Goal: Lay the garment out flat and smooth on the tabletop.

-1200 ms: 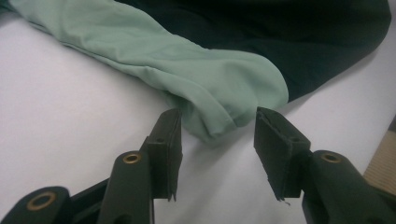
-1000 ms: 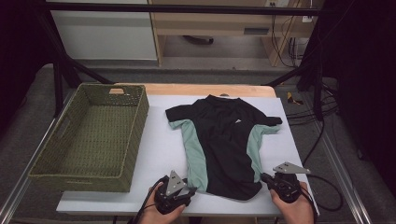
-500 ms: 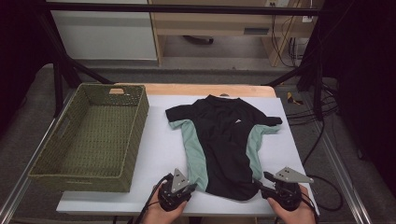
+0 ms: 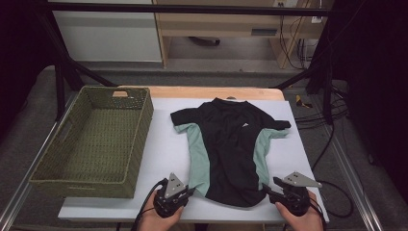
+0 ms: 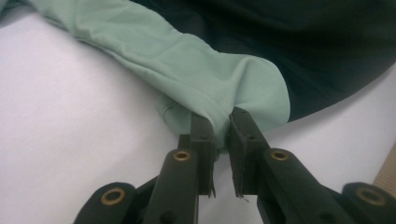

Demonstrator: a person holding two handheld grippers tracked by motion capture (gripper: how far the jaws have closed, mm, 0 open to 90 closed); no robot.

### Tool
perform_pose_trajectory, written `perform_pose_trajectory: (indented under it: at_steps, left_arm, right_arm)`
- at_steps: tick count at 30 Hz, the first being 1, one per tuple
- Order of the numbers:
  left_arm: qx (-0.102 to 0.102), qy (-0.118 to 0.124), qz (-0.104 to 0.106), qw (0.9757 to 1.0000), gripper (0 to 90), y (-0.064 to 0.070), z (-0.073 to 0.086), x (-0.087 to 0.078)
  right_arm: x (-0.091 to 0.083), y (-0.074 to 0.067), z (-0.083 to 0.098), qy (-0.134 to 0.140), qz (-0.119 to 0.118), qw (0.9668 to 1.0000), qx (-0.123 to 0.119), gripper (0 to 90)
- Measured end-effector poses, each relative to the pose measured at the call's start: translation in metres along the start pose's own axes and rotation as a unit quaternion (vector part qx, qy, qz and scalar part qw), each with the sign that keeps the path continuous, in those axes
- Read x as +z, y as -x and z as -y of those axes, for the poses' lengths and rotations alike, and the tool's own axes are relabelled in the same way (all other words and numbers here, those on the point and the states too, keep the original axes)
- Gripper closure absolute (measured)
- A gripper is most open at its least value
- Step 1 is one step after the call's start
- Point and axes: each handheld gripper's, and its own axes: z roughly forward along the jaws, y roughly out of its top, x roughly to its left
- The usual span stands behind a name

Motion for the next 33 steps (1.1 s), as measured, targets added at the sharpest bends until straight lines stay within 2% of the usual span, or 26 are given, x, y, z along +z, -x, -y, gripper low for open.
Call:
perform_pose_trajectory:
  at_steps: [5, 8, 12, 16, 19, 26, 30, 33]
  left_arm:
    - [-0.006, -0.001, -0.009, 0.9999, 80.8, -0.009, 0.005, -0.010]
    - [-0.009, 0.002, -0.015, 0.9998, 80.9, -0.014, 0.006, -0.015]
    - [-0.015, 0.005, -0.023, 0.9996, 80.5, -0.020, 0.006, -0.018]
    - [-0.014, 0.013, -0.022, 0.9996, 77.9, -0.020, 0.008, -0.020]
    - [-0.013, 0.019, -0.026, 0.9994, 70.7, -0.017, 0.008, -0.020]
    - [-0.003, -0.004, -0.025, 0.9997, 58.4, -0.010, 0.011, -0.012]
    - [0.005, -0.021, -0.024, 0.9995, 57.1, -0.008, 0.012, -0.008]
    - [0.009, -0.023, -0.023, 0.9994, 64.6, -0.007, 0.011, -0.008]
  right_arm:
    - [0.009, -0.007, 0.001, -0.013, -0.018, 0.9997, 0.000, 49.2]
    - [0.015, -0.016, 0.002, -0.022, -0.025, 0.9993, -0.015, 51.0]
    - [0.019, -0.024, -0.003, -0.018, -0.039, 0.9987, -0.026, 64.2]
    - [0.018, -0.028, -0.007, -0.012, -0.038, 0.9982, -0.045, 82.1]
    - [0.011, -0.024, -0.009, -0.012, -0.037, 0.9984, -0.040, 87.4]
    - [-0.013, -0.003, -0.004, 0.000, -0.026, 0.9996, -0.007, 88.6]
    - [-0.020, 0.002, -0.002, 0.004, -0.019, 0.9998, 0.006, 88.7]
    - [-0.022, 0.002, -0.004, 0.005, -0.023, 0.9997, 0.005, 88.8]
